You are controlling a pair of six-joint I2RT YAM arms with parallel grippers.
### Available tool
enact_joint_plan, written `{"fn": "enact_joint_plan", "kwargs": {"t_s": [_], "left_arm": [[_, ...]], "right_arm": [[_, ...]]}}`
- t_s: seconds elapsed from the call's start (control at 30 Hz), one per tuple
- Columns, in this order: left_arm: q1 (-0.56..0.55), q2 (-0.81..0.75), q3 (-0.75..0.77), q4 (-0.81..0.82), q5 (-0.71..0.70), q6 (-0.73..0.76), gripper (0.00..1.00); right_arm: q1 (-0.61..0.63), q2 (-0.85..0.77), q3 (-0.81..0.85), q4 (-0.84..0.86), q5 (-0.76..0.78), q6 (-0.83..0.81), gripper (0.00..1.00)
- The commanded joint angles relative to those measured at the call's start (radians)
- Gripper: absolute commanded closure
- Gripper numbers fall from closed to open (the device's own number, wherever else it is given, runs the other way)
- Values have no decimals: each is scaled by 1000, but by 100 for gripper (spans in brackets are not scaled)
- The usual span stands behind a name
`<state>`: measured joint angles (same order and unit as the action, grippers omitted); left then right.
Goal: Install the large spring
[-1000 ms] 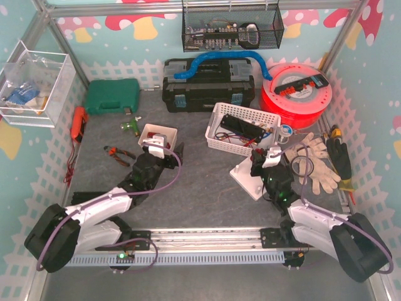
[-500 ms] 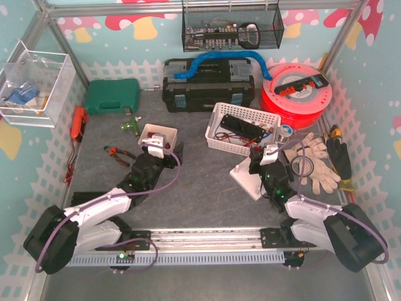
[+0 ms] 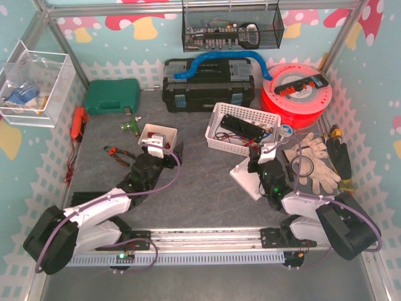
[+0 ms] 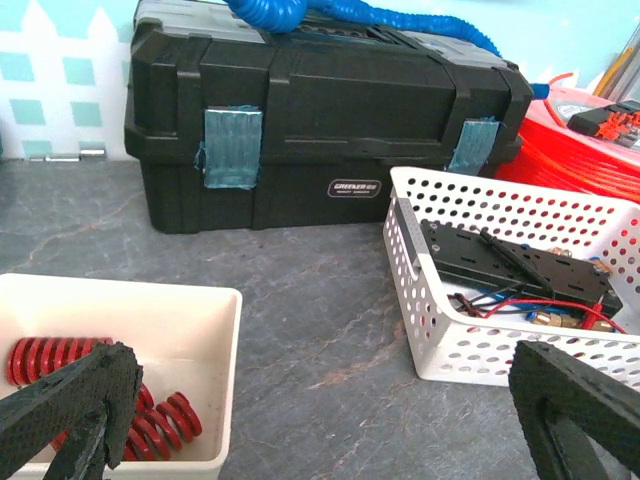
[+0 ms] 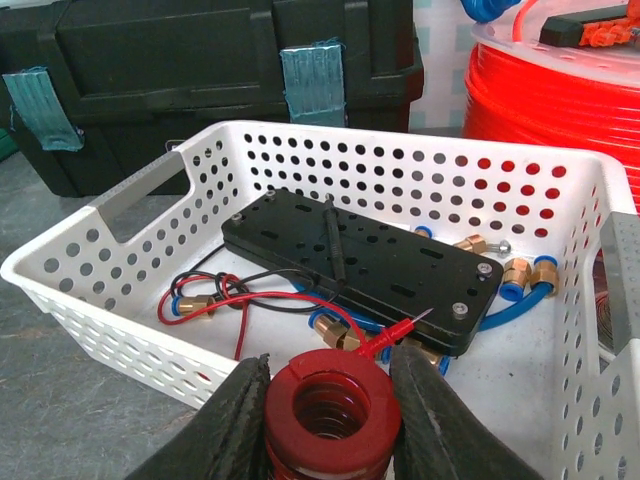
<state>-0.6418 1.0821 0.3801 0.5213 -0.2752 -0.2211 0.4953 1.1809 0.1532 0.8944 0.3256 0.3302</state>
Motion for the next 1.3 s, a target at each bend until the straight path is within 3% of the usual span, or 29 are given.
{"fn": "enact_joint_plan", "kwargs": {"t_s": [0.0,0.3,0.47,0.63,0.87,1.1,1.2,1.27], "left_arm": [[1,-7,-9,17,4,2,1],[0,-8,-7,16,1,3,1],[1,-11,-9,14,-1,5,1],[1,-13,-9,13,-6,6,1],[0,-15,-8,4,-27,9,1],[2,-9,0,-17,-93,-12,1],[37,10,40,-103,-126,-69,1],[90,31,92,-202,-119,-139,1]], "right_arm": [[-7,36,15,67,23,9,100],[-7,90,-7,119,25,33,93],[-6,84,-12,122,48,35,69],[-7,39,-3,77,39,52,55],[-6,-158,63,-202,-18,89,40],[-7,-332,285,-569,-146,5,17],[-7,-337,349,-643,-263,-24,4],[-7,-336,363,-668,-315,-23,1]]}}
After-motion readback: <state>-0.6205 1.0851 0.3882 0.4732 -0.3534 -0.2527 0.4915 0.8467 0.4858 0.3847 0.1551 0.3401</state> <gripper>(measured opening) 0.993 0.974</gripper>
